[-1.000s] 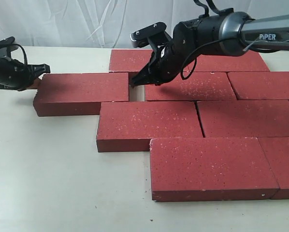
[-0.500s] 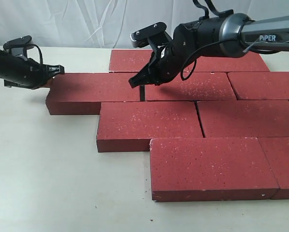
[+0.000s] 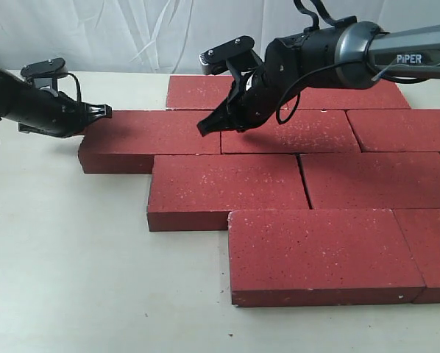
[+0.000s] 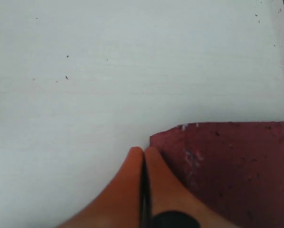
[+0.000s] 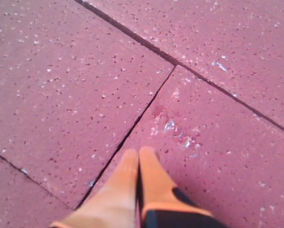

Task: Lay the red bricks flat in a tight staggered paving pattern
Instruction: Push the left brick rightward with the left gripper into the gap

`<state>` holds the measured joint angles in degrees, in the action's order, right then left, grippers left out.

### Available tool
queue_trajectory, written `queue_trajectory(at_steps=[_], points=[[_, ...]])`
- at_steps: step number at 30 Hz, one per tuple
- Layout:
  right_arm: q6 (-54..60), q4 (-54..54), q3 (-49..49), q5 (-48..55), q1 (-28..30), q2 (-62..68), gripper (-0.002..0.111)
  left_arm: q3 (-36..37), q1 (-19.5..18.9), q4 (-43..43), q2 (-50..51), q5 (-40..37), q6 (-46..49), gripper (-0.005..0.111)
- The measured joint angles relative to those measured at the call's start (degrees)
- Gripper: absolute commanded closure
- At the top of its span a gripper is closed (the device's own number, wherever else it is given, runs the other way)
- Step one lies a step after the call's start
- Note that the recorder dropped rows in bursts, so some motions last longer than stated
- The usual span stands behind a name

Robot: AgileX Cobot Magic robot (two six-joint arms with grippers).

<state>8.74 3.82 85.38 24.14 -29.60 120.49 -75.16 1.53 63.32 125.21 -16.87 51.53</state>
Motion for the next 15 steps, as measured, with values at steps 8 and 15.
queue_trajectory(at_steps=[8,15], points=[[0.0,-0.2,0.0,0.0,0.0,0.0,0.109,0.0,0.0,-2.4,-0.7,-0.2,0.0,0.107],[0.0,-0.2,0.0,0.0,0.0,0.0,0.109,0.0,-0.8,-4.5,-2.7,-0.7,0.0,0.107]])
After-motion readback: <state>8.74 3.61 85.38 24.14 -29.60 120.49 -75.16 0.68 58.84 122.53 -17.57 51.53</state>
